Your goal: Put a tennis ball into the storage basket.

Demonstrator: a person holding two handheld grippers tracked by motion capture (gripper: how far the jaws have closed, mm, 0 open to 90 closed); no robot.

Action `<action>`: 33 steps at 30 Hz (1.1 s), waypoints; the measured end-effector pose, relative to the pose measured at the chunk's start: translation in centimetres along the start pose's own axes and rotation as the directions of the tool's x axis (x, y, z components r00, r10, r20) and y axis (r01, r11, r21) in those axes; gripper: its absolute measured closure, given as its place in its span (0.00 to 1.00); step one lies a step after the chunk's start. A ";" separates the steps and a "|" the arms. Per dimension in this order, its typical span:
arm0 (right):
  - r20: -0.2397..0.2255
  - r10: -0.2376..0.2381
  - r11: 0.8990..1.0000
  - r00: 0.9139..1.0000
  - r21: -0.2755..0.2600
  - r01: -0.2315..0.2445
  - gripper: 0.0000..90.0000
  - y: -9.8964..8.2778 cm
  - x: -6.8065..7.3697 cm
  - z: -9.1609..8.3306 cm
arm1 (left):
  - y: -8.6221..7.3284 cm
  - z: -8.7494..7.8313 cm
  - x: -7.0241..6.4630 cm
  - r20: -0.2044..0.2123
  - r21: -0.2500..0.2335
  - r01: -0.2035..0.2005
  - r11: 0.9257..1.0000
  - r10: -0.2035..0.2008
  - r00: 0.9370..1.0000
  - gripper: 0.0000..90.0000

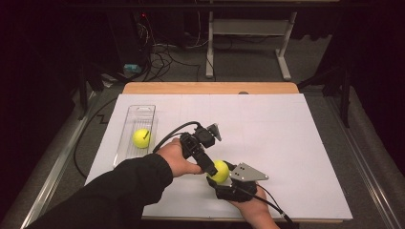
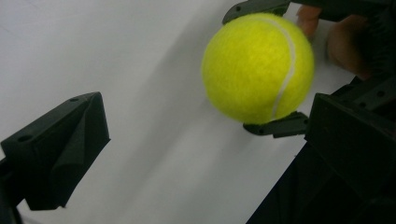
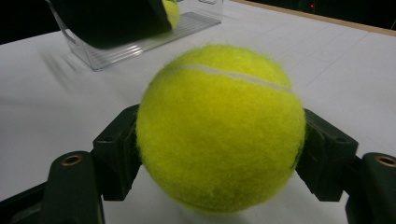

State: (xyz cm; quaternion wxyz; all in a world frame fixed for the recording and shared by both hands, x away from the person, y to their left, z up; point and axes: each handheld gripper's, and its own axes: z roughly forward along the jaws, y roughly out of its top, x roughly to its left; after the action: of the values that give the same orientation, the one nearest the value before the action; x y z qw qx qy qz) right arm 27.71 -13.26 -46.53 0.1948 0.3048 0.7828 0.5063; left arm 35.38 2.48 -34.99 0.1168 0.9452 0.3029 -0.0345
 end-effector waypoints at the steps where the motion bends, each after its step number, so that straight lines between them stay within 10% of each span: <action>1: -0.007 0.008 1.000 1.000 0.004 -0.008 0.30 0.0 0.1 0.0 | 0.1 0.3 -0.1 0.003 0.005 -0.004 1.000 0.004 1.000 0.01; 17: -0.010 0.007 1.000 1.000 -0.016 -0.008 0.30 0.3 0.4 0.0 | 1.1 3.0 -0.7 0.065 0.048 0.000 0.999 -0.003 0.998 0.03; 33: 0.000 0.009 1.000 1.000 -0.010 -0.009 0.29 0.2 0.3 0.2 | 1.2 3.3 -0.7 0.124 0.047 0.002 0.999 -0.008 0.992 0.28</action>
State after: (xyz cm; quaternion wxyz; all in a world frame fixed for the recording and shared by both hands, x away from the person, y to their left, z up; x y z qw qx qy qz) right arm 27.65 -12.88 -46.42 0.1940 0.3075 0.7789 0.5110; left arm 35.51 0.37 -37.87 0.1130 0.9430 0.2966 -0.1005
